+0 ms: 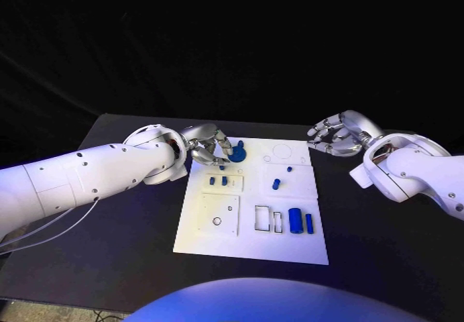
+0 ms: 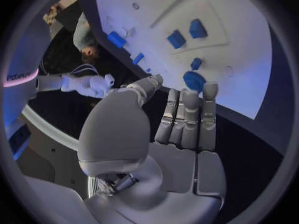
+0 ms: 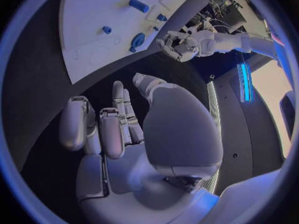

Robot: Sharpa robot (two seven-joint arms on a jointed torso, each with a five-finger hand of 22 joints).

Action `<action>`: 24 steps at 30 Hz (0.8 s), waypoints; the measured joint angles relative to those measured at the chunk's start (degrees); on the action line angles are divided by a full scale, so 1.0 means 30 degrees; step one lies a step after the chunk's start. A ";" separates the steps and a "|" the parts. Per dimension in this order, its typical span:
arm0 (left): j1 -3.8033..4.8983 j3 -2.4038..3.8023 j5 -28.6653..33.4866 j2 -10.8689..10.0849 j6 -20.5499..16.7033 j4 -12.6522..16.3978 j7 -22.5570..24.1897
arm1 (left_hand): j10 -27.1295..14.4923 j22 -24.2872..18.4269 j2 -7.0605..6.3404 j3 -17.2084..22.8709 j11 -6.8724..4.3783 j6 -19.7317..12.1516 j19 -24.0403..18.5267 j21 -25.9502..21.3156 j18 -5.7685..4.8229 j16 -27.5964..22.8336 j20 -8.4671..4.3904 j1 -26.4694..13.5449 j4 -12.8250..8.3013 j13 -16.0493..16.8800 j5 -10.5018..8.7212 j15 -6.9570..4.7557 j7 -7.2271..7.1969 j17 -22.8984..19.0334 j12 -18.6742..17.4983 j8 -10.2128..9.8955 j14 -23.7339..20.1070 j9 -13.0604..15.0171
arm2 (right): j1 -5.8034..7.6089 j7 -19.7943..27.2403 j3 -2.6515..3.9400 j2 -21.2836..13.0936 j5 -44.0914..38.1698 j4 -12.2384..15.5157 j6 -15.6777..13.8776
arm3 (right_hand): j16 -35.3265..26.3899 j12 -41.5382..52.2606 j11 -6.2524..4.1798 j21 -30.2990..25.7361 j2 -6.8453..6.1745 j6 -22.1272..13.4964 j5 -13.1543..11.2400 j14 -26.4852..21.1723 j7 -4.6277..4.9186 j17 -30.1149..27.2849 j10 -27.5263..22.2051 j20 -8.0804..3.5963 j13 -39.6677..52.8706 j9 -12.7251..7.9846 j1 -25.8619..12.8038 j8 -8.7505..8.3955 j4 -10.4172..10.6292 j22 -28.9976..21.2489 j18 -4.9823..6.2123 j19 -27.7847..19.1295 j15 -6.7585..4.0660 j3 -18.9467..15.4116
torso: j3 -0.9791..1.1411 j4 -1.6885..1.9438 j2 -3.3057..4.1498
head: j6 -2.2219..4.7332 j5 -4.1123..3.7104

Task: Assemble the parts on the task board

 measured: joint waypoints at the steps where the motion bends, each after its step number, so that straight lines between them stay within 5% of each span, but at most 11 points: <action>1: 0.0018 0.0095 0.1294 -0.0241 -0.0248 0.0258 0.0389 | -0.0090 -0.0467 0.0138 -0.0282 0.0090 -0.0044 -0.0463 -0.0987 0.0001 -0.0864 0.0112 0.0138 0.0202 -0.0124 0.0000 0.0107 0.0043 -0.0664 0.0124 0.0000 -0.0698 -0.0072 | 0.0000 -0.0043 0.0000 0.0010 -0.0518 0.0008 0.0188 | 0.0000 -0.0405 0.0002 0.0062 0.0000 0.0051 0.0000 0.0000 -0.0047 0.0001 0.0124 0.0000 -0.0362 0.0000 0.0000 0.0004 -0.0187 0.0000 0.0000 0.0000 0.0000 0.0187 | 0.0002 0.0000 -0.0004 | 0.0035 -0.0015; 7: 0.0123 0.0342 0.7024 -0.1264 -0.1242 0.1016 0.1866 | -0.0044 -0.1949 0.0245 -0.1053 0.0145 0.0073 -0.0857 -0.3216 0.0001 -0.2461 0.0275 0.0449 0.0973 -0.0535 0.0000 0.0275 0.0208 -0.1952 0.0774 0.0000 -0.1544 -0.0295 | -0.0002 -0.0499 0.0000 0.0160 -0.3745 0.0107 0.1230 | 0.0184 -0.2029 0.0109 0.0380 -0.0278 0.0436 -0.0227 -0.0069 -0.0008 0.0103 0.0228 0.0169 -0.1789 -0.0018 -0.0278 0.0015 -0.0977 -0.0002 -0.0001 0.0169 0.0069 0.0689 | -0.0002 0.0024 -0.0027 | 0.0165 -0.0095; 13: 0.0156 0.0391 1.1576 -0.1922 -0.1707 0.1129 0.2546 | 0.2605 -0.2483 0.0489 -0.0370 -0.0539 0.0509 0.0272 -0.3700 0.0000 -0.2534 -0.0238 0.0693 0.1358 -0.0790 0.0092 -0.0399 0.0306 -0.2305 0.1670 0.0640 -0.0654 -0.0279 | -0.0017 -0.1332 0.0001 0.0521 -0.7379 0.0245 0.2369 | 0.0264 -0.2531 0.0159 0.0740 -0.0354 0.0561 -0.0414 -0.0069 -0.0008 0.0138 0.0413 0.0164 -0.2258 -0.0075 -0.0354 0.0015 -0.1269 -0.0003 0.0001 0.0311 0.0068 0.0574 | -0.0026 0.0029 -0.0060 | 0.0220 -0.0163; 17: 0.0151 0.0392 1.3991 -0.2243 -0.1679 0.1159 0.2900 | 0.3144 -0.2749 0.0410 -0.0744 -0.0758 0.0562 0.0649 -0.4110 -0.0004 -0.2682 -0.0395 0.0258 0.2035 -0.1039 -0.0787 -0.0503 0.0252 -0.2394 0.1670 0.0949 -0.0340 -0.0155 | -0.0125 -0.1864 0.0004 0.0830 -0.9293 0.0325 0.2879 | 0.0263 -0.2645 0.0083 0.0829 -0.0354 0.0718 -0.0506 -0.0069 -0.0034 0.0138 0.0547 0.0233 -0.2430 -0.0098 -0.0354 0.0015 -0.1375 -0.0003 0.0003 0.0380 0.0068 0.0663 | -0.0026 0.0026 -0.0055 | 0.0287 -0.0344; 22: 0.0121 0.0393 1.6130 -0.2526 -0.1497 0.1408 0.3343 | 0.3325 -0.2904 0.0410 -0.0811 -0.0784 0.0560 0.0781 -0.4289 0.0000 -0.2779 -0.0411 0.0257 0.2103 -0.1170 -0.0004 -0.0527 0.0254 -0.2427 0.1669 0.1110 -0.0188 -0.0113 | -0.0261 -0.2360 -0.0007 0.1236 -1.0925 0.0338 0.3229 | 0.0262 -0.2980 0.0035 0.0953 -0.0354 0.0817 -0.0582 -0.0069 -0.0133 0.0137 0.0703 0.0164 -0.2718 -0.0147 -0.0353 0.0015 -0.1580 -0.0004 0.0003 0.0450 0.0067 0.0775 | -0.0038 0.0022 -0.0040 | 0.0361 -0.0784; 24: 0.0117 0.0393 1.6741 -0.2611 -0.1397 0.1546 0.3506 | 0.3425 -0.2950 0.0491 -0.0807 -0.0794 0.0557 0.0839 -0.4428 -0.0003 -0.2889 -0.0469 0.0551 0.2099 -0.1249 0.0760 -0.0527 0.0256 -0.2451 0.1669 0.1245 -0.0188 -0.0065 | -0.0293 -0.2538 -0.0011 0.1395 -1.1417 0.0313 0.3345 | 0.0262 -0.3085 0.0035 0.0953 -0.0354 0.0818 -0.0583 -0.0069 -0.0133 0.0137 0.0703 0.0121 -0.2814 -0.0172 -0.0354 0.0015 -0.1580 -0.0004 0.0004 0.0493 0.0067 0.0775 | -0.0049 0.0024 -0.0027 | 0.0372 -0.1020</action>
